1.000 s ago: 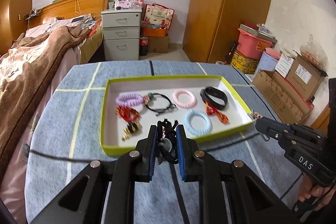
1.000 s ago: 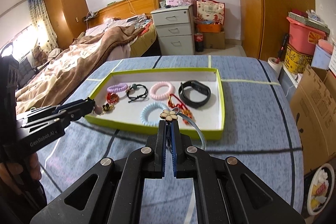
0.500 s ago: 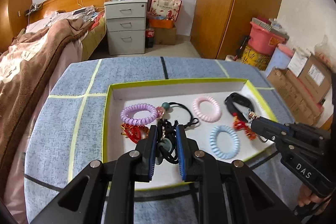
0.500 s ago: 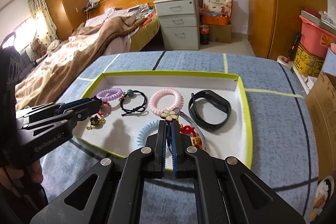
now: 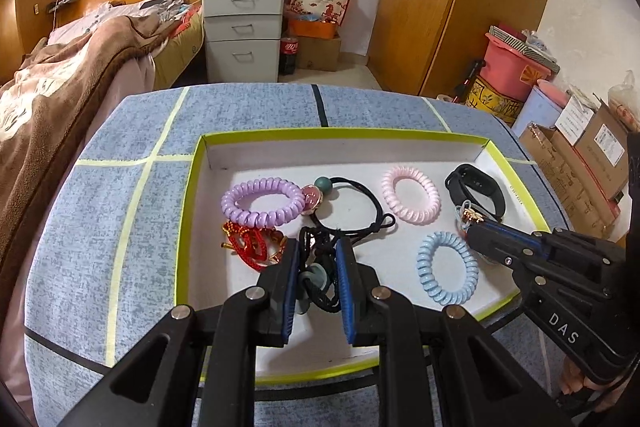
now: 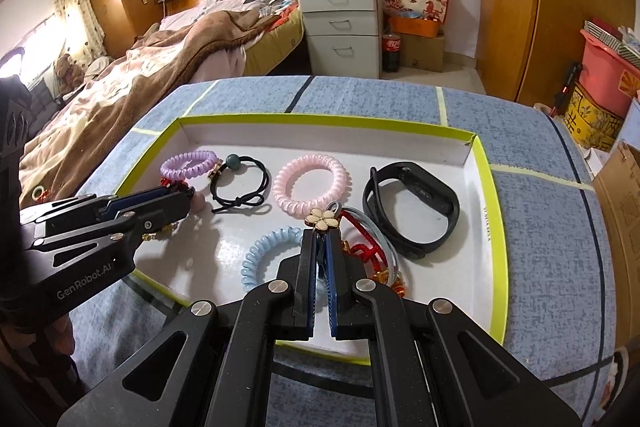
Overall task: Organize jewelry
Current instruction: 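Carry both held ties over the green box, then open the left tool, then the right tool, releasing both ties into the box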
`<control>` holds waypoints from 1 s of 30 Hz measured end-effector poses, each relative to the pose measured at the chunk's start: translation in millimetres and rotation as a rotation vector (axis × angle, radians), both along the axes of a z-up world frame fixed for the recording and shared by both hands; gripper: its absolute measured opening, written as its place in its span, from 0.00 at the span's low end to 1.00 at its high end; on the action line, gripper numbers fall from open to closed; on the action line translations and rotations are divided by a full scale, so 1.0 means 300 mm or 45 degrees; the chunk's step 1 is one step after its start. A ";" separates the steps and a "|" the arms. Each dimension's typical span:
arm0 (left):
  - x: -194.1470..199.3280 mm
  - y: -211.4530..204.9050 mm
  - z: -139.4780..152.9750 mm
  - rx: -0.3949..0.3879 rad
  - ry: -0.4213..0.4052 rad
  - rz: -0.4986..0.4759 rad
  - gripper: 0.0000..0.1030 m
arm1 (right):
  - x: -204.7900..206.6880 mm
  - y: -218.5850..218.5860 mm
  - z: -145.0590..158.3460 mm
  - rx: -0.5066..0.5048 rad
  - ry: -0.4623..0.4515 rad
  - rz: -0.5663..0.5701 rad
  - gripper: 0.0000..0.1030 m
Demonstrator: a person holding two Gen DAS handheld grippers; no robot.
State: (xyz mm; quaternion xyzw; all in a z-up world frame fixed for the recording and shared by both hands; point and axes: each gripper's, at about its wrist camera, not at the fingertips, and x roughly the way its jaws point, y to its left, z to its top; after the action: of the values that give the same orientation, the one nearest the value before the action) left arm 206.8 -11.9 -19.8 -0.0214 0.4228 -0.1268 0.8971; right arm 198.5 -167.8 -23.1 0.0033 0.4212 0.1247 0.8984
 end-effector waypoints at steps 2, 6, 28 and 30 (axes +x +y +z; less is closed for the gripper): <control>-0.006 0.000 0.002 0.004 -0.002 0.003 0.20 | -0.001 0.002 -0.004 -0.016 0.000 -0.008 0.04; -0.009 -0.004 -0.002 0.004 0.009 0.003 0.28 | -0.001 -0.001 -0.006 -0.010 0.006 -0.021 0.05; -0.065 -0.005 0.036 0.039 -0.026 0.040 0.42 | -0.044 -0.027 0.032 0.024 -0.042 -0.058 0.40; -0.084 -0.007 0.049 0.057 -0.044 0.049 0.42 | -0.066 -0.031 0.047 0.029 -0.061 -0.066 0.40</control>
State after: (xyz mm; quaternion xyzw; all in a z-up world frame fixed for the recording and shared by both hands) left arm 181.7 -14.2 -5.2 -0.0072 0.4095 -0.1003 0.9067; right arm 178.7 -177.1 -9.1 0.0215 0.3980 0.1064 0.9109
